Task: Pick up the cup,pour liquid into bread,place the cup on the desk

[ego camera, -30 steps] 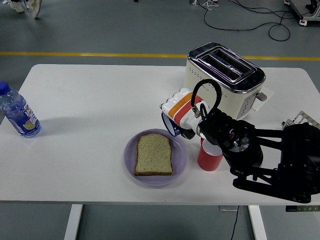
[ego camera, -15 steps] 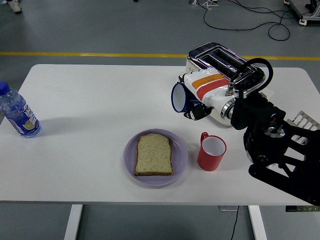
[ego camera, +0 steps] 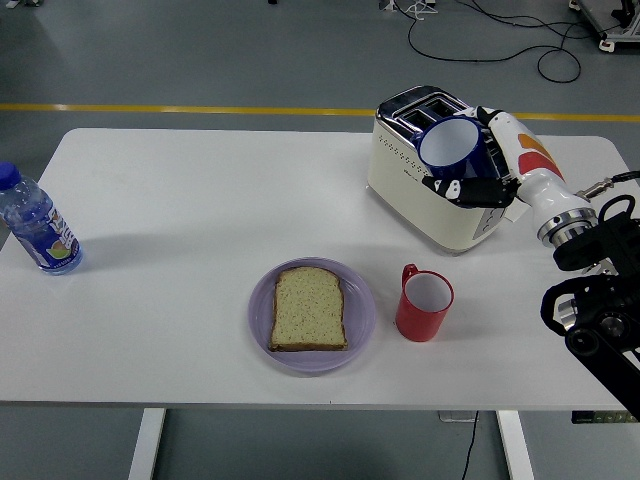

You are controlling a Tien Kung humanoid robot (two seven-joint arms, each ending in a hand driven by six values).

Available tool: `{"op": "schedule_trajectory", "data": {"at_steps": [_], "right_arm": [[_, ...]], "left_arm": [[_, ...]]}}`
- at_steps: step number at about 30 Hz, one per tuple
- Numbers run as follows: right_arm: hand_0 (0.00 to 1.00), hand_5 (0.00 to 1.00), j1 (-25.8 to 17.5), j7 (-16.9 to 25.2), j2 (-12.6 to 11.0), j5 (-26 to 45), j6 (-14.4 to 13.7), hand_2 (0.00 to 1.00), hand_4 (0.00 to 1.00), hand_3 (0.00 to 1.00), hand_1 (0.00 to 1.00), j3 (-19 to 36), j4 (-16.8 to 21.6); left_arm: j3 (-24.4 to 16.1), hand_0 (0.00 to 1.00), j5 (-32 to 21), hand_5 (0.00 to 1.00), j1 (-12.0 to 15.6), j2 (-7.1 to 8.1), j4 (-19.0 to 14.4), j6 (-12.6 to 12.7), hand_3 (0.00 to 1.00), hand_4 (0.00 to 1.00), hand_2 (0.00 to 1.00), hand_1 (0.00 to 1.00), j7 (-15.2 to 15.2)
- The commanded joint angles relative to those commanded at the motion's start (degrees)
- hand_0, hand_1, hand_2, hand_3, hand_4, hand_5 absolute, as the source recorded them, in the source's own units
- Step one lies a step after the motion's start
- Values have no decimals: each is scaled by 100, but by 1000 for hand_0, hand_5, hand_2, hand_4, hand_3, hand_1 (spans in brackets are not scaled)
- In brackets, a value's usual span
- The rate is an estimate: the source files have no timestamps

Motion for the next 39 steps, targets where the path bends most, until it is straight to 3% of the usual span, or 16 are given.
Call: {"op": "schedule_trajectory", "data": {"at_steps": [7, 12, 16, 24, 28, 31, 35, 36, 39], "right_arm": [[436, 2, -658, 862, 152, 334, -600, 567, 559, 561, 443, 721, -111], [436, 2, -1121, 1573, 301, 908, -1110, 566, 561, 559, 442, 1105, -419], [436, 2, -1336, 2208, 407, 1392, -1329, 566, 561, 559, 442, 1177, -718], [472, 2, -1533, 3815, 613, 2724, -1425, 574, 521, 568, 461, 995, -1634], [472, 2, -1574, 4470, 718, 3122, -1389, 574, 521, 568, 461, 918, -2085], [476, 2, -1535, 5007, 789, 3273, -1565, 571, 544, 568, 455, 779, -2553], [476, 2, -1462, 5509, 836, 3507, -1565, 571, 544, 568, 455, 647, -3055], [476, 2, -1443, 5680, 858, 3639, -1565, 567, 584, 575, 451, 598, -3251], [476, 2, -1402, 5767, 933, 3831, -1565, 567, 584, 575, 451, 470, -3605]], "left_arm": [[42, 646, 3, 753, -24, -12, 1, -6, 525, 295, 593, 603, 4], [140, 646, -21, 753, 20, -26, 10, -9, 525, 295, 592, 602, 8], [228, 646, -39, 753, 58, -36, 11, -13, 525, 295, 592, 602, 9], [362, 646, -65, 753, 76, -49, 11, -17, 525, 294, 592, 603, 11], [346, 646, -32, 753, 89, -44, 5, -15, 525, 294, 592, 603, 8], [361, 646, -55, 752, 89, -36, 2, -18, 525, 293, 592, 603, 9], [366, 646, -44, 752, 58, -40, -5, -17, 525, 293, 592, 603, 8], [353, 647, -34, 753, 46, -42, -8, -17, 525, 293, 593, 603, 7], [313, 647, -30, 753, 38, -49, -5, -17, 525, 293, 593, 603, 8]]}}
